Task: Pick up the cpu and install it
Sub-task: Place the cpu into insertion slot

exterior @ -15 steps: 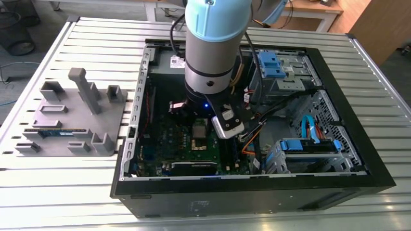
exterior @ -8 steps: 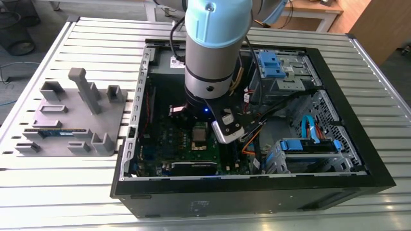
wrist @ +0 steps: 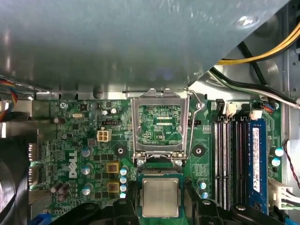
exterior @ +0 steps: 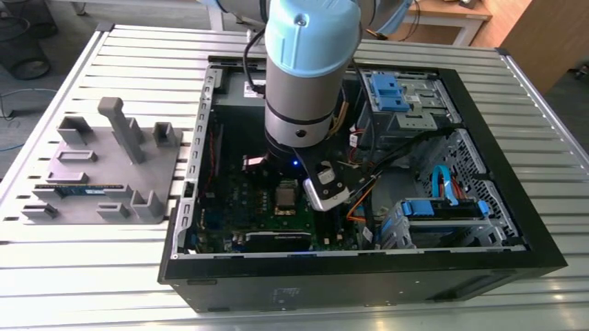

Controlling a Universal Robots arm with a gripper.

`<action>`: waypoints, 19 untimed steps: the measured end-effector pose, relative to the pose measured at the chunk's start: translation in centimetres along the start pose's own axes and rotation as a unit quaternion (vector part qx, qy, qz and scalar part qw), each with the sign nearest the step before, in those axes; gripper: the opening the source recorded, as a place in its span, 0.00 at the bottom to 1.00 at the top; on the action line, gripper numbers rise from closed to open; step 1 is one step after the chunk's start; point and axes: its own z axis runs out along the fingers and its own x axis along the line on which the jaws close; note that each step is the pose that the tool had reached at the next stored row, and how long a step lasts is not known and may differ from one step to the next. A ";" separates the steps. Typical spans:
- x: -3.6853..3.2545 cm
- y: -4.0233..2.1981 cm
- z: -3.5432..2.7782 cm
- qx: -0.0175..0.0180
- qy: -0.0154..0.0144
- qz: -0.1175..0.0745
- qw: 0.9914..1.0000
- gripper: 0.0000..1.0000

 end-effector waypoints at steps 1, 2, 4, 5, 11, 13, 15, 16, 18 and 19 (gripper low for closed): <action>0.00 -0.07 0.03 0.000 0.000 0.000 1.000 0.47; -0.01 -0.14 0.06 0.000 0.000 0.000 1.000 0.47; 0.00 -0.27 0.12 0.000 0.000 0.000 1.000 0.47; 0.00 -0.33 0.17 0.000 0.000 0.000 1.000 0.47; -0.02 -0.46 0.82 0.000 0.000 0.000 1.000 0.47; -0.02 -0.47 1.07 0.000 0.000 0.000 1.000 0.47; -0.02 -0.48 1.14 0.000 0.000 0.000 1.000 0.47; -0.02 -0.48 1.14 0.000 0.000 0.000 1.000 0.47; -0.02 -0.48 1.18 0.000 0.000 -0.002 1.000 0.47; -0.02 -0.47 1.24 0.000 0.000 -0.003 1.000 0.47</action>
